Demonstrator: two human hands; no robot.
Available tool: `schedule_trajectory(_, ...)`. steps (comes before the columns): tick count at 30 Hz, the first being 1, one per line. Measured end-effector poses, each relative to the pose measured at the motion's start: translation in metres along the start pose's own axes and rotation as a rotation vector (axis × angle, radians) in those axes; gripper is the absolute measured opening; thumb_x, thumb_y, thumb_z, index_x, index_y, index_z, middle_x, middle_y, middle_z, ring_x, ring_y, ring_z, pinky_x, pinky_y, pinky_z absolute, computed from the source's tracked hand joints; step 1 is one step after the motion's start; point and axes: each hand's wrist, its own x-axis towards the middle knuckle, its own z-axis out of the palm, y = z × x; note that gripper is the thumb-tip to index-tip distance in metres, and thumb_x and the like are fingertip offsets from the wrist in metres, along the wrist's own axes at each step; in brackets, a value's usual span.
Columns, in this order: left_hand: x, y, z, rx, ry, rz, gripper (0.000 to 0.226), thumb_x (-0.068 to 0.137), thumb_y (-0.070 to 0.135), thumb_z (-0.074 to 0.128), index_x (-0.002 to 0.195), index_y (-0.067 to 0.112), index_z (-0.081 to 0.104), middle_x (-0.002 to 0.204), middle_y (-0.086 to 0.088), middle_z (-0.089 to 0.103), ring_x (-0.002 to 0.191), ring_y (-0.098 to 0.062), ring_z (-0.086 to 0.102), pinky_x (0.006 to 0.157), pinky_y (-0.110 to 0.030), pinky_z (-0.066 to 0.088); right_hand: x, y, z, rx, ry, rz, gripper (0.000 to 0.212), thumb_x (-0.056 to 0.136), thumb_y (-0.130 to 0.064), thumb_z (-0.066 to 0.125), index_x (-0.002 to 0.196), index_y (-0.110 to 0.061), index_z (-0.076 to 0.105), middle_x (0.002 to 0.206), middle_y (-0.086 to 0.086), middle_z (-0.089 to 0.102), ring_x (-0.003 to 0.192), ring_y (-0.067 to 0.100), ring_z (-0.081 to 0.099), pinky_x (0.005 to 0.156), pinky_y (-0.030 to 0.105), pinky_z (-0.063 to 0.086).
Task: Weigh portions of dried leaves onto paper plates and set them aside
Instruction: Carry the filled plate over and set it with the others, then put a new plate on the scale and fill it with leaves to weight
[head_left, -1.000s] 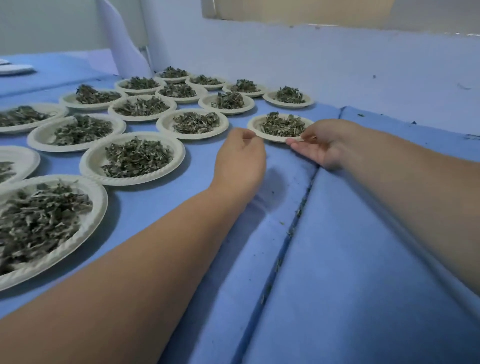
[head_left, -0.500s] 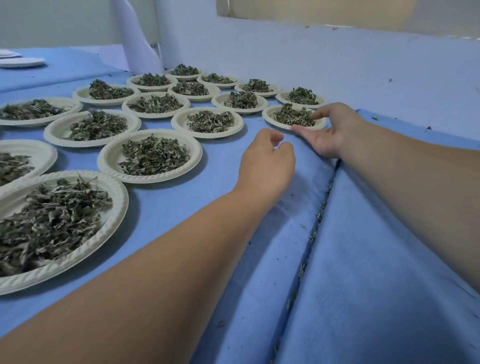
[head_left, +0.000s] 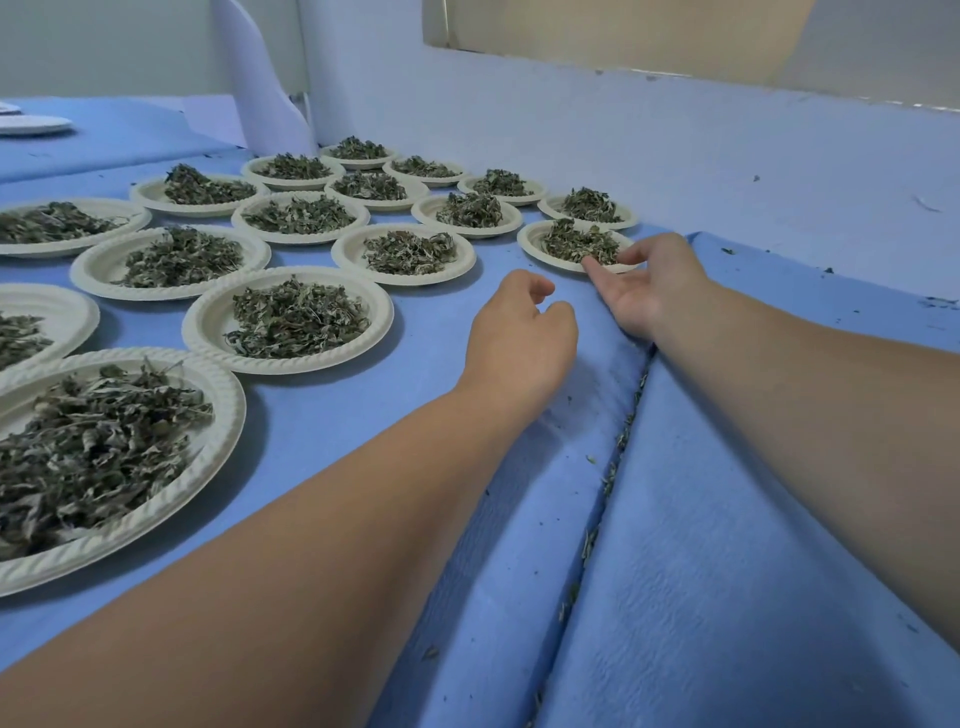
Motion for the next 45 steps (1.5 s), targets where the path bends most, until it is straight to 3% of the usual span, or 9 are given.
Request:
schedule_trajectory(6,-0.006,0.004,0.002,0.168,-0.075,0.088,0.038,0.098,0.021,0.047,0.135,0.023,0.053,0.086,0.018,0.052,0.07,0.015,0.047,0.066,-0.009,0.04,-0.028,-0.016,-0.009,-0.307,-0.071,0.023,0.026,0.094,0.007,0.043,0.12,0.007,0.048,0.113,0.032,0.058,0.087,0.036,0.071,0.07,0.035,0.064)
schedule_trajectory(9,-0.019,0.023,0.011,0.222,-0.136,0.133,0.044,0.098,0.019,0.045,0.141,0.022,0.05,0.095,0.014,0.056,0.083,-0.001,0.051,0.074,-0.025,0.043,-0.059,-0.033,-0.025,-0.467,-0.117,-0.038,0.017,0.092,0.003,0.048,0.108,0.003,0.054,0.109,0.028,0.066,0.081,0.027,0.077,0.065,0.03,0.063)
schedule_trajectory(15,-0.062,0.084,0.071,0.207,-0.229,0.257,0.038,0.098,0.011,0.042,0.132,0.017,0.057,0.12,0.004,0.062,0.119,-0.015,0.057,0.08,-0.022,0.04,-0.146,-0.066,-0.083,-0.638,-0.144,-0.217,0.012,0.092,-0.001,0.054,0.1,-0.001,0.063,0.089,0.012,0.067,0.076,0.018,0.069,0.068,0.027,0.06)
schedule_trajectory(21,-0.132,0.131,0.147,0.147,-0.301,0.407,0.034,0.096,0.01,0.045,0.125,0.021,0.058,0.111,-0.007,0.071,0.105,-0.02,0.065,0.09,-0.037,0.051,-0.236,-0.119,-0.18,-0.637,-0.093,-0.381,0.019,0.094,-0.006,0.055,0.103,-0.012,0.07,0.104,0.009,0.075,0.098,0.012,0.071,0.09,0.035,0.06)
schedule_trajectory(26,-0.162,0.172,0.204,0.144,-0.274,0.582,0.033,0.097,0.014,0.044,0.124,0.022,0.063,0.096,0.001,0.069,0.062,0.006,0.053,0.063,-0.025,0.038,-0.298,-0.154,-0.295,-1.172,0.131,-0.874,0.028,0.087,-0.003,0.059,0.101,-0.023,0.072,0.097,-0.013,0.074,0.095,0.001,0.069,0.088,0.021,0.052)
schedule_trajectory(29,-0.172,0.196,0.235,0.355,-0.315,0.784,0.038,0.101,0.01,0.04,0.133,0.016,0.059,0.13,-0.004,0.064,0.097,-0.012,0.062,0.083,-0.029,0.043,-0.318,-0.176,-0.357,-1.511,0.299,-1.027,0.024,0.089,-0.012,0.059,0.106,-0.023,0.072,0.088,-0.019,0.068,0.08,0.008,0.065,0.079,0.026,0.053)
schedule_trajectory(32,-0.171,0.21,0.262,0.663,-0.373,0.906,0.043,0.102,0.009,0.037,0.14,0.015,0.056,0.139,-0.009,0.058,0.126,-0.03,0.054,0.101,-0.037,0.044,-0.328,-0.197,-0.404,-1.726,0.49,-0.96,0.017,0.098,-0.026,0.052,0.106,-0.021,0.066,0.078,-0.006,0.066,0.062,0.02,0.059,0.061,0.038,0.054)
schedule_trajectory(37,-0.174,0.222,0.283,1.046,-0.37,1.056,0.035,0.098,0.008,0.04,0.125,0.014,0.063,0.108,-0.011,0.067,0.102,-0.033,0.059,0.076,-0.039,0.046,-0.327,-0.208,-0.436,-1.857,0.599,-0.737,0.041,0.103,-0.048,0.033,0.084,-0.021,0.057,0.064,-0.001,0.054,0.056,0.016,0.048,0.047,0.028,0.031)
schedule_trajectory(45,-0.183,0.245,0.283,1.359,-0.353,1.091,0.017,0.095,0.004,0.045,0.096,0.013,0.059,0.072,-0.004,0.037,0.059,-0.023,0.039,0.05,-0.031,0.025,-0.321,-0.209,-0.44,-1.948,0.535,-0.511,0.052,0.102,-0.06,0.022,0.093,-0.027,0.061,0.073,-0.002,0.059,0.063,0.018,0.054,0.052,0.029,0.036)
